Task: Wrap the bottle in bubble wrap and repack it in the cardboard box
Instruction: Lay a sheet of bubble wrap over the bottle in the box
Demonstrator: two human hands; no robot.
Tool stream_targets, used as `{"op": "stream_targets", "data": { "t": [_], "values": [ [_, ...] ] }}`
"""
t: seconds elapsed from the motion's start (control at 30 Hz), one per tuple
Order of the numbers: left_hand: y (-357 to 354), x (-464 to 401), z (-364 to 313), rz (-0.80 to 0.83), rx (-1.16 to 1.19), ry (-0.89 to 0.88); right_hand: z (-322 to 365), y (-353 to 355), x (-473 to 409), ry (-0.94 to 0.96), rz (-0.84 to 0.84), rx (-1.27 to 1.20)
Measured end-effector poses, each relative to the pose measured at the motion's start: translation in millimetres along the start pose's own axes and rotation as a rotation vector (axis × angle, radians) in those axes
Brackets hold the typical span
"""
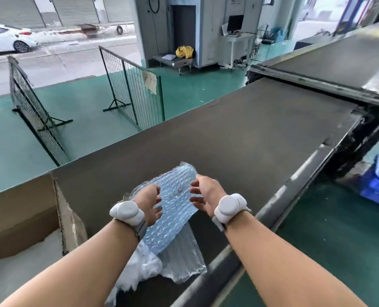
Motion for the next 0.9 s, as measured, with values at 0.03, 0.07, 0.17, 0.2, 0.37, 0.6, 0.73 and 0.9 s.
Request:
{"op": "stream_targets", "data": {
  "t": [0.03, 0.07, 0.17, 0.2, 0.37, 0.6, 0.73, 0.9],
  "values": [
    [-1, -6, 9, -0.022, -0.027, 0.018, -10, 4, -10, -0.039, -0.005, 0.005],
    [2, -7, 13, -0.038, -0.034, 0.032, -15, 5, -15, -0.066, -0.005, 0.023],
    [3, -25, 35, -0.079, -0.054, 0.095, -41, 6, -42, -0.174, 0.022, 0.035],
    [6, -23, 39, -0.084, -0.041, 0.118, -48, 5, -47, -0.193, 0.028, 0.031],
    [9, -32, 55, -0.108, 0.014, 0.164, -79, -6, -76, -0.29, 0.055, -0.05],
    [20, -47, 59, -0.085, 0.017, 0.192, -92, -41, -93, -0.263, 0.092, -0.123],
    [28, -49, 61, -0.069, 0.015, 0.209, -90, -52, -88, -0.233, 0.064, -0.083],
    [46, -44, 49, -0.082, 0.033, 0.135, -60, -56, -72, -0.157, 0.081, -0.142]
  ]
}}
Point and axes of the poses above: each hand's wrist, its own x-axis away from the middle knuckle, its own y-axis out of the back of the hand, z = x × y, the point moved 3 cm from there along -x, towards the middle knuckle, and after that the axes turned 13 degrees about x, right-handed, at the moved point
